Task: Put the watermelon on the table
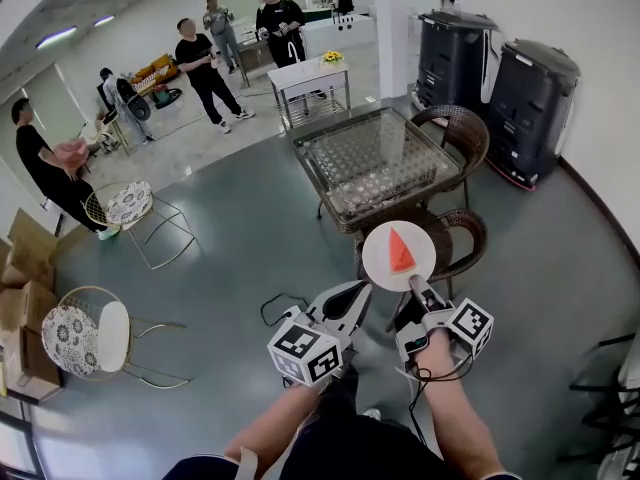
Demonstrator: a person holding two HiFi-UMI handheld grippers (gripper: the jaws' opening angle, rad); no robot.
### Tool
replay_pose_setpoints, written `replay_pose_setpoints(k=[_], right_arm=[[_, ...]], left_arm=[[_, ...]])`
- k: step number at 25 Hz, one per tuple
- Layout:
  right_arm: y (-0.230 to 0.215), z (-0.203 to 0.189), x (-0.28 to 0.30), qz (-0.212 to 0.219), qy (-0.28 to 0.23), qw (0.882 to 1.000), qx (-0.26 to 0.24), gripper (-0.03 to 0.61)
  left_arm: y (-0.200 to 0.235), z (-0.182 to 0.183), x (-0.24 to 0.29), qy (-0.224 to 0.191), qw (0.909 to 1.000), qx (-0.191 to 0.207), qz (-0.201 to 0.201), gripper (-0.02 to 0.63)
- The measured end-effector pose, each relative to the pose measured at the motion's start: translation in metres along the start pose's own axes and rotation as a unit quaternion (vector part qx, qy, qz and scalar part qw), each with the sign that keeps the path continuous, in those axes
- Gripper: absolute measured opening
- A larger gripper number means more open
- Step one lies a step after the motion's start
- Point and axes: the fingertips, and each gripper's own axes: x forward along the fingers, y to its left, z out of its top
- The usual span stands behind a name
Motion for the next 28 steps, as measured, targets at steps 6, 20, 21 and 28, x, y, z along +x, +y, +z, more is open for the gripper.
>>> replay_pose_setpoints(k=[6, 20, 21, 28], right_arm=[[0.006, 0.023, 0.042, 0.0, -0.008, 1.0, -0.014, 0.011], [0.011, 0.064, 0.18, -0.021, -0.053, 0.998, -0.007, 0.011], [0.013, 0.066, 0.19, -0.021, -0.058, 0.998, -0.008, 0.011], [0.021, 0.087, 0.245, -0.026, -0.083, 0.996, -0.018, 0.011]], left_arm=[[0.041, 0.012, 0.032, -0.004, 1.0, -0.005, -0.004, 0.005], [0.171, 0.052, 0.122, 0.014, 0.9986, -0.019, -0.049, 0.005], [0.181, 0.055, 0.128, 0.016, 0.9983, -0.02, -0.052, 0.005], [0.237, 0.068, 0.159, 0.028, 0.9967, -0.024, -0.072, 0.005]])
